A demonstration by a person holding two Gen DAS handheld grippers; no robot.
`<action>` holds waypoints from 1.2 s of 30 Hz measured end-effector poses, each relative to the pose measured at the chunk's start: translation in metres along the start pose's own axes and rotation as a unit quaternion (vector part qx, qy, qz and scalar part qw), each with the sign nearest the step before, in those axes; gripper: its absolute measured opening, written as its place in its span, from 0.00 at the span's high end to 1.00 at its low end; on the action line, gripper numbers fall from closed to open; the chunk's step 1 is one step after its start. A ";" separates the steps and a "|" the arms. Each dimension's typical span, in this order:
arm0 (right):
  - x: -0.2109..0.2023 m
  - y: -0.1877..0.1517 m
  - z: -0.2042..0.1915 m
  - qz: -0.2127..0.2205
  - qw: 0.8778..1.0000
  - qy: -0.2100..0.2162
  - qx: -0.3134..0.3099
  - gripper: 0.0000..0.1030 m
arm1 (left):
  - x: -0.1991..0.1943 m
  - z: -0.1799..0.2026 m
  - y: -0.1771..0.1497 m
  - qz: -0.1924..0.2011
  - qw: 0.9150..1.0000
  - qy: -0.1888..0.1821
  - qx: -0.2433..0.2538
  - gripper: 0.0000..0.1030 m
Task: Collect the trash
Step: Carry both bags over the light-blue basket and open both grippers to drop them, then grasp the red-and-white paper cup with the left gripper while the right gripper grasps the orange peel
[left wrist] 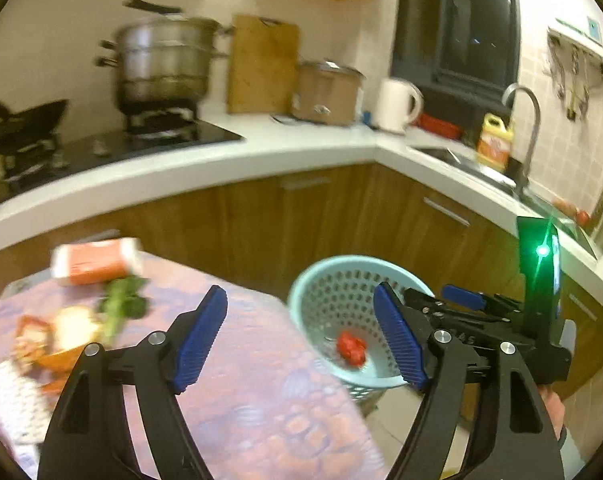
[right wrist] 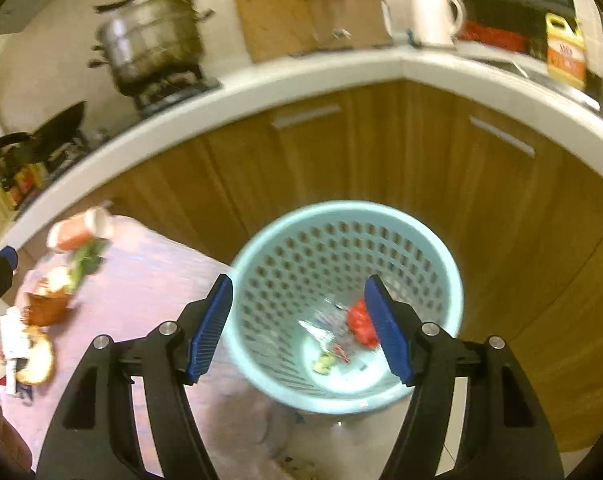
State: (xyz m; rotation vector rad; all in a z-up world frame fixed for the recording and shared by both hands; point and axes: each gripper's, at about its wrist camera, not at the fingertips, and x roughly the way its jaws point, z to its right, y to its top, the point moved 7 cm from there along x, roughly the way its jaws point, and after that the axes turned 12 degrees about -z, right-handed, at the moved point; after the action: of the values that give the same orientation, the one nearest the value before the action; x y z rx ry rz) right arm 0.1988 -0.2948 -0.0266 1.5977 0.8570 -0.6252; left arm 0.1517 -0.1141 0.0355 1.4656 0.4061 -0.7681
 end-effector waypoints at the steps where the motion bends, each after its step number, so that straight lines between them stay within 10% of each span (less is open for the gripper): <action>1: -0.007 0.001 -0.013 0.007 1.000 0.009 -0.009 0.37 | -0.010 -0.006 -0.001 0.007 1.000 0.008 -0.004 0.26; 7: -0.033 -0.010 -0.095 0.024 0.995 0.067 -0.065 0.37 | -0.084 -0.069 -0.021 0.047 0.992 0.104 -0.052 0.22; 11: -0.041 -0.028 -0.155 0.025 0.988 0.101 -0.115 0.37 | -0.127 -0.115 -0.051 0.043 0.970 0.227 -0.073 0.20; 19: -0.026 -0.079 -0.249 0.014 0.966 0.137 -0.219 0.37 | -0.176 -0.207 -0.126 0.035 0.927 0.331 -0.171 0.19; 25: -0.013 -0.114 -0.285 -0.030 0.945 0.166 -0.282 0.35 | -0.159 -0.246 -0.169 -0.015 0.928 0.297 -0.226 0.19; 30: 0.001 -0.136 -0.301 -0.064 0.925 0.167 -0.336 0.09 | -0.131 -0.268 -0.185 -0.052 0.929 0.258 -0.258 0.21; 36: 0.033 -0.142 -0.311 -0.104 0.913 0.151 -0.365 0.09 | -0.109 -0.289 -0.191 -0.063 0.927 0.230 -0.289 0.67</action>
State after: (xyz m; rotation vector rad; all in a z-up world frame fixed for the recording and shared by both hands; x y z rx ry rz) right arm 0.0865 0.0260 -0.0745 0.9289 1.3168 -0.1483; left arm 0.0037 0.2040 -0.0586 1.0483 1.0038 -0.3407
